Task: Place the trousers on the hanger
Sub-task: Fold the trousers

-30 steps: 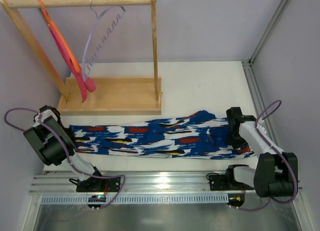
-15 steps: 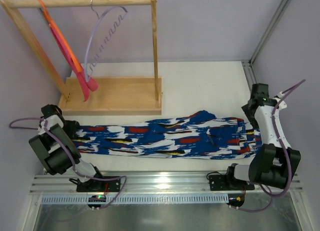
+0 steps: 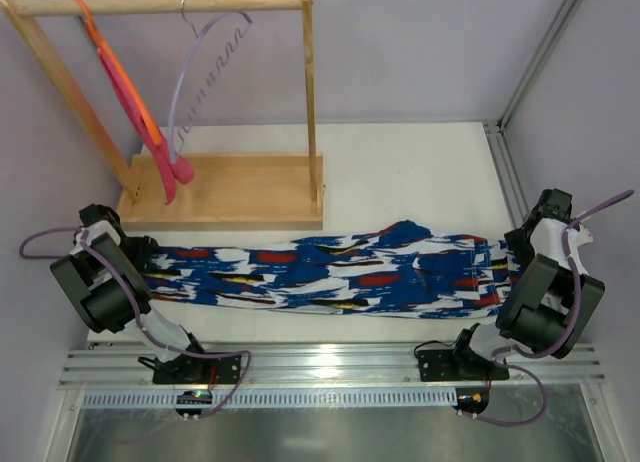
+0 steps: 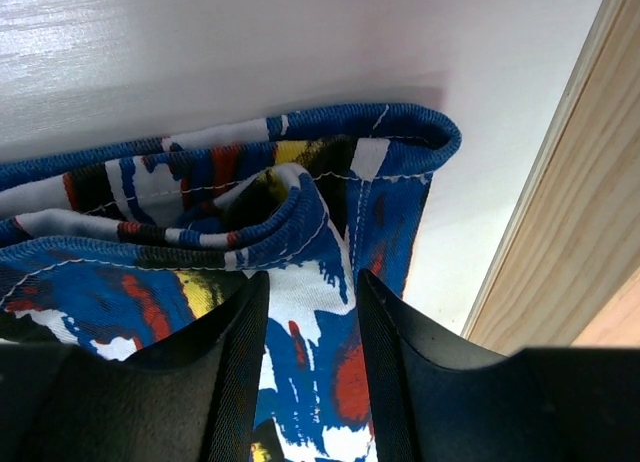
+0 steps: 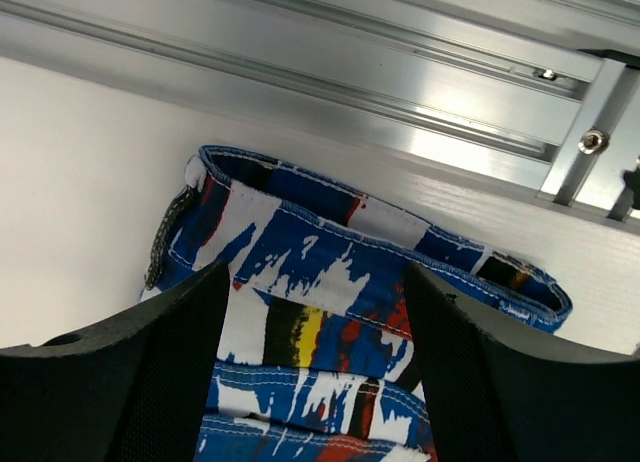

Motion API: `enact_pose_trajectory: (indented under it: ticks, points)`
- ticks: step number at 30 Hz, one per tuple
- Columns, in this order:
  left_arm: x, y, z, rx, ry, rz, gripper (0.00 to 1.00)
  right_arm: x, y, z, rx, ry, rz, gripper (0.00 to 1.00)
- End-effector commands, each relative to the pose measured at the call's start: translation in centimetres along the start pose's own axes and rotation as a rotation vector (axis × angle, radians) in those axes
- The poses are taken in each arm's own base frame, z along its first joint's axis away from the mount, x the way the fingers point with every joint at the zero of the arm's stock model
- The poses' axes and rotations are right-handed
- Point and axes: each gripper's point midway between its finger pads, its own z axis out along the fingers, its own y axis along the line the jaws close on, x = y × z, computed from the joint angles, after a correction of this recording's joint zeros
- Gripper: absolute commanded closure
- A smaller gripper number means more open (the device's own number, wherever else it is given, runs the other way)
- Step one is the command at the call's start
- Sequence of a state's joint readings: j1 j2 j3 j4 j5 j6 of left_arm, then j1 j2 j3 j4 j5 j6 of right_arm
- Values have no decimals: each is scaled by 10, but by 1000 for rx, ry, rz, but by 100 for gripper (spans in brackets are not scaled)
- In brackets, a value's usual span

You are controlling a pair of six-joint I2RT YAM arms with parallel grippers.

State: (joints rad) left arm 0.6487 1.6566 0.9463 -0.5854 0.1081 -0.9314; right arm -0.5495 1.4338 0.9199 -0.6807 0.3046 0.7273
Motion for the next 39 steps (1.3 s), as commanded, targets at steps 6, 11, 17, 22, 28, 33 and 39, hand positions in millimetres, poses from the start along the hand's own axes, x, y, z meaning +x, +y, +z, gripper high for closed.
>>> enact_pose_trajectory:
  ticks: [6,11,17,22,28,33,39]
  points:
    - [-6,26,29,-165,8,6,58,-24,32,7,-295,-130,-59,28]
    - [-28,25,31,-235,-42,27,59,-29,40,3,-397,-115,-135,28]
    - [-30,26,36,-252,-39,18,59,-22,49,5,-459,-28,-165,28]
    - [-30,32,40,-272,-44,16,59,-17,42,24,-395,-2,-174,32]
    - [-28,34,44,-283,-33,2,62,-20,31,38,-296,15,-174,39]
    - [-30,31,45,-288,-29,-7,67,-31,30,39,-259,-10,-153,73]
    - [-36,39,48,-334,-48,-5,67,-43,12,54,-104,-27,-152,96]
